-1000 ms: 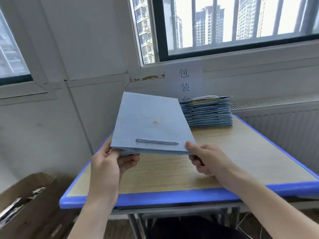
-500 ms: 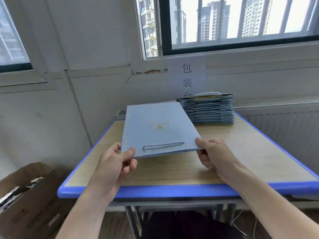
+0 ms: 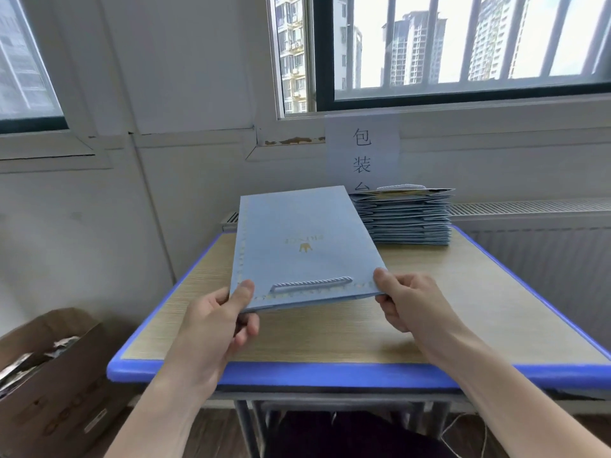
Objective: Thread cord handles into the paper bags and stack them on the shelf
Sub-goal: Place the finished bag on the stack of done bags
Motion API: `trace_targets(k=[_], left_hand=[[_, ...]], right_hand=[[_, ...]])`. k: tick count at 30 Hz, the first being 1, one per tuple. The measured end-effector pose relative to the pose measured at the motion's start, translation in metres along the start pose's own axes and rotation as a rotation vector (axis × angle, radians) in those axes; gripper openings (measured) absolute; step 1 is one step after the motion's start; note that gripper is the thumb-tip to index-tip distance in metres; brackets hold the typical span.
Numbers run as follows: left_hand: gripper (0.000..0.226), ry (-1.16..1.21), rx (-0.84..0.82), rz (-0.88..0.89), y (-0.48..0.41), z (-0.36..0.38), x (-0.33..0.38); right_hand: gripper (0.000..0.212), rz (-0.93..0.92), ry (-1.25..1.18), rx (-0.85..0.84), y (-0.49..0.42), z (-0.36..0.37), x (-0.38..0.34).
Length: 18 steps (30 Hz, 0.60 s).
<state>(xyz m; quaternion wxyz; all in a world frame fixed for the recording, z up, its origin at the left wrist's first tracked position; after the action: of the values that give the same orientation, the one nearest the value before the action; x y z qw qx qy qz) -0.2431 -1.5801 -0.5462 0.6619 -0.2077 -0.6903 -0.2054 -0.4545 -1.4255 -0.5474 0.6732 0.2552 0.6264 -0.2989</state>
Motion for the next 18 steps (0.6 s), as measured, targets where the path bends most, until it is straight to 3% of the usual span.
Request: trace_targets(k=[5,10,15,18], left_hand=[[0.019,0.035,0.167,0.074,-0.020,-0.018,0.026],[0.009,-0.019,0.211,0.160,-0.077,-0.020,0.079],[0.019,-0.071,0.234,0.159,-0.165,-0.023,0.106],[0.024,-0.089,0.234,0.124,-0.209,-0.021,0.098]], right_hand=[[0.043,-0.010,0.040,-0.017,-0.024,0.015,-0.019],[0.047,-0.099,0.150,0.047,-0.074,0.027,-0.073],[0.061,-0.238,0.308,0.143,-0.133,0.041,-0.112],[0.065,-0.228,0.360,0.172,-0.163,0.053,-0.109]])
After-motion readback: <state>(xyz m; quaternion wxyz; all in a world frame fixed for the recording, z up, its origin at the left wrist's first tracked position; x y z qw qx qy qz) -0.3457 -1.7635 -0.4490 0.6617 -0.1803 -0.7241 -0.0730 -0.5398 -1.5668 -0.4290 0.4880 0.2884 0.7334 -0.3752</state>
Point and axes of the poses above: each hand's wrist, its own y-axis away from the middle knuckle, its own z-axis out of the palm, x = y × z, the point moved 7 cm from there along -y, towards the middle knuckle, and after that the axes turned 9 degrees about -y, right-handed, at the moved point
